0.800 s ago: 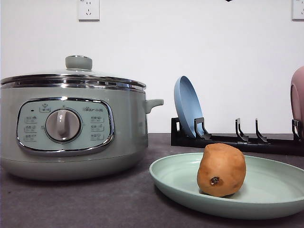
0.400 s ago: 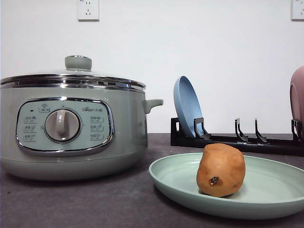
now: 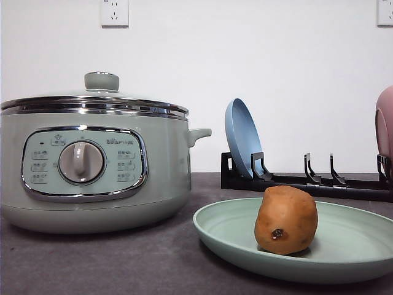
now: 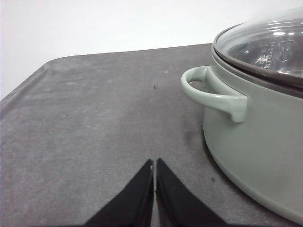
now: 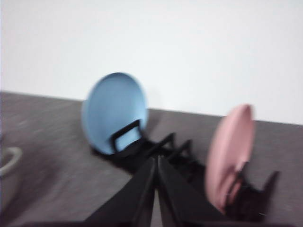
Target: The right arm pick the green plate and place it on desk, then the left arm uncap open the steamer lid, the right arm pick the potato and place it on the plate, then the right arm cap close the steamer lid
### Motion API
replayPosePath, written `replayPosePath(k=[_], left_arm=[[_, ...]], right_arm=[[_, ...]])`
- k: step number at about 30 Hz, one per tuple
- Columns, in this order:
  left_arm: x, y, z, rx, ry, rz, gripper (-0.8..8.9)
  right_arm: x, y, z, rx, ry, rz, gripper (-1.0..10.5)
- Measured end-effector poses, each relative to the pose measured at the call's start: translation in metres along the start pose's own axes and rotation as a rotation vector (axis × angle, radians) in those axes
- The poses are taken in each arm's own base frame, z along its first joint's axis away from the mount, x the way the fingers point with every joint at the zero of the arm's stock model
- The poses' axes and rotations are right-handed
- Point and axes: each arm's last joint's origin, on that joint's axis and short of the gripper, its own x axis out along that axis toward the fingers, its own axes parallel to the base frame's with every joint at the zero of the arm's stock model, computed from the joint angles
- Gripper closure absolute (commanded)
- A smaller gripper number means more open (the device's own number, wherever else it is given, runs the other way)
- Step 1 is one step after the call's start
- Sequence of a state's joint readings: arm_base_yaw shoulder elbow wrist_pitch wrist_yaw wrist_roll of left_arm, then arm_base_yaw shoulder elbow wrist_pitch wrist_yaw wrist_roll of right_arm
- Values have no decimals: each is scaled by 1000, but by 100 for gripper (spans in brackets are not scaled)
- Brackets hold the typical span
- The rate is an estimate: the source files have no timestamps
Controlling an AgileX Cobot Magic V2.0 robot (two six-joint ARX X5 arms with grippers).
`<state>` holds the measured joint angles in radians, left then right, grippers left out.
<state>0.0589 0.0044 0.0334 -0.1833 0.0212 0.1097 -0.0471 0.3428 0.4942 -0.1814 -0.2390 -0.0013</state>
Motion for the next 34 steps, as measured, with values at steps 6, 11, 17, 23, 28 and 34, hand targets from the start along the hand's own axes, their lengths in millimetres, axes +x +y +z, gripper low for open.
replayPosePath(k=[6,11,17,23,28,34], left_arm=[[0,0,0,0,0,0,805],[0,0,0,0,0,0,805],[0,0,0,0,0,0,805],[0,0,0,0,0,0,805],[0,0,0,0,0,0,805],[0,0,0,0,0,0,805]], right_arm=[[-6,-1,-48,-10,-35,-55,940],[-6,-1,-81,-8,-25,-55,940],[-4,-2,-110,-1,3,-55,939],[-1,-3,-125,9,44,-74,940],[-1,-3,-129,19,83,-76,939],[-1,-1,-133,27,119,-51,940]])
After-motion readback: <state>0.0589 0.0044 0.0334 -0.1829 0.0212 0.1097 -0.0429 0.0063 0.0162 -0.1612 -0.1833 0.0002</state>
